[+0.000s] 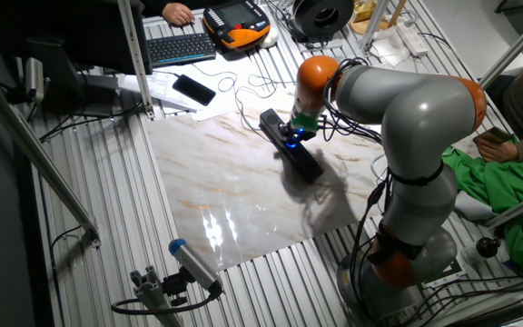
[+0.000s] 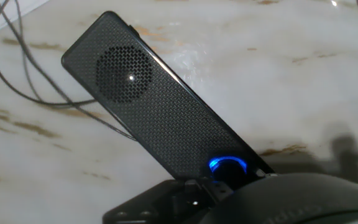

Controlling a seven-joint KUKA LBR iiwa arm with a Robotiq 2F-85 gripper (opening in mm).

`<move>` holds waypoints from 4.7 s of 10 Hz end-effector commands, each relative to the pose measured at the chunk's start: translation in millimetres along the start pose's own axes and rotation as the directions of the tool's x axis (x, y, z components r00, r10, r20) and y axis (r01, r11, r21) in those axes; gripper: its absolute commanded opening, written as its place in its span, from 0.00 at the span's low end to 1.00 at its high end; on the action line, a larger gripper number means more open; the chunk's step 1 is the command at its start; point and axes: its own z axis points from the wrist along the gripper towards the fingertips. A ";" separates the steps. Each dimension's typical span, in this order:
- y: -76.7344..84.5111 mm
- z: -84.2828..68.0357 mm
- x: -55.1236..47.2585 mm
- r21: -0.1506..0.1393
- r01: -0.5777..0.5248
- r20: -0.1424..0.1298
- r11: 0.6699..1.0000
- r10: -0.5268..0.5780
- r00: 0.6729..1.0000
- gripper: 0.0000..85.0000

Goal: Turn the knob to increase the volume of the speaker

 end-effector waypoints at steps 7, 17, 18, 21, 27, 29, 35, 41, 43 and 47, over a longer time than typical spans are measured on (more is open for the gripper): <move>6.7 -0.4 1.0 0.006 -0.136 -0.001 0.991 0.136 0.991 0.00; 10.9 3.3 3.4 -0.016 -0.348 0.021 0.937 0.348 0.937 0.00; 11.0 3.9 3.4 -0.023 -0.369 0.028 0.929 0.370 0.929 0.00; 11.8 3.9 3.7 -0.028 -0.422 0.037 0.906 0.423 0.905 0.00; 12.5 3.7 3.9 -0.033 -0.566 0.030 0.824 0.567 0.823 0.00; 12.4 3.4 4.0 -0.035 -0.603 0.027 0.797 0.604 0.796 0.00; 12.8 4.0 6.5 -0.046 -0.699 0.028 0.714 0.700 0.713 0.00; 14.4 4.6 12.9 -0.051 -0.744 0.024 0.666 0.746 0.666 0.00; 14.8 3.5 13.1 -0.051 -0.755 0.020 0.654 0.756 0.654 0.00; 16.1 3.1 13.6 -0.057 -0.784 0.015 0.618 0.786 0.619 0.00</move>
